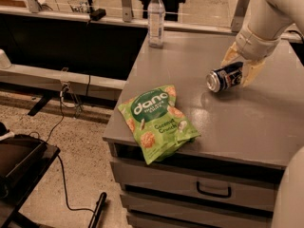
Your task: Move pepsi can near green rice chip bag
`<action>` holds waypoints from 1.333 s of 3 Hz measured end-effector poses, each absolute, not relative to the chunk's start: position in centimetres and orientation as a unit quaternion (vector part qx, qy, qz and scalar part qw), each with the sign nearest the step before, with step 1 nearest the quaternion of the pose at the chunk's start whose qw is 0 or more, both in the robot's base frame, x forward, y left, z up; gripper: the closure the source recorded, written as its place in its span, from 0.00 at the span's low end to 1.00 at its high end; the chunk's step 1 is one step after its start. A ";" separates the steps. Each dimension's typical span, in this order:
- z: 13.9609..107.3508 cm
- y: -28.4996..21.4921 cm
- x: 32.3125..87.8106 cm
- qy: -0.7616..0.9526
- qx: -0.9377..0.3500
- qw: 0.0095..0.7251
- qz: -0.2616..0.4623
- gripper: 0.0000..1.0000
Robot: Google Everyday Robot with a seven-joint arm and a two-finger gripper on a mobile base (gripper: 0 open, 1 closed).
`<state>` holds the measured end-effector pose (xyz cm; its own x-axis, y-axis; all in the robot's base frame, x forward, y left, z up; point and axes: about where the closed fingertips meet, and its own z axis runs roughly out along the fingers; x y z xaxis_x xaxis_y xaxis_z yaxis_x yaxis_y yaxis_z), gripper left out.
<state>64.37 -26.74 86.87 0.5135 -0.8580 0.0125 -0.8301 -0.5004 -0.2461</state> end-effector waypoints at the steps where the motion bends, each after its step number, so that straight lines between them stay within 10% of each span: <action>1: 87.4 -25.3 64.4 0.483 -0.867 0.110 -0.061 0.65; 4: 87.6 -19.3 65.3 0.465 -0.876 0.126 -0.039 0.70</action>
Offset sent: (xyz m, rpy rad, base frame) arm 0.0004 0.0598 0.0245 0.0397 0.0301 0.0314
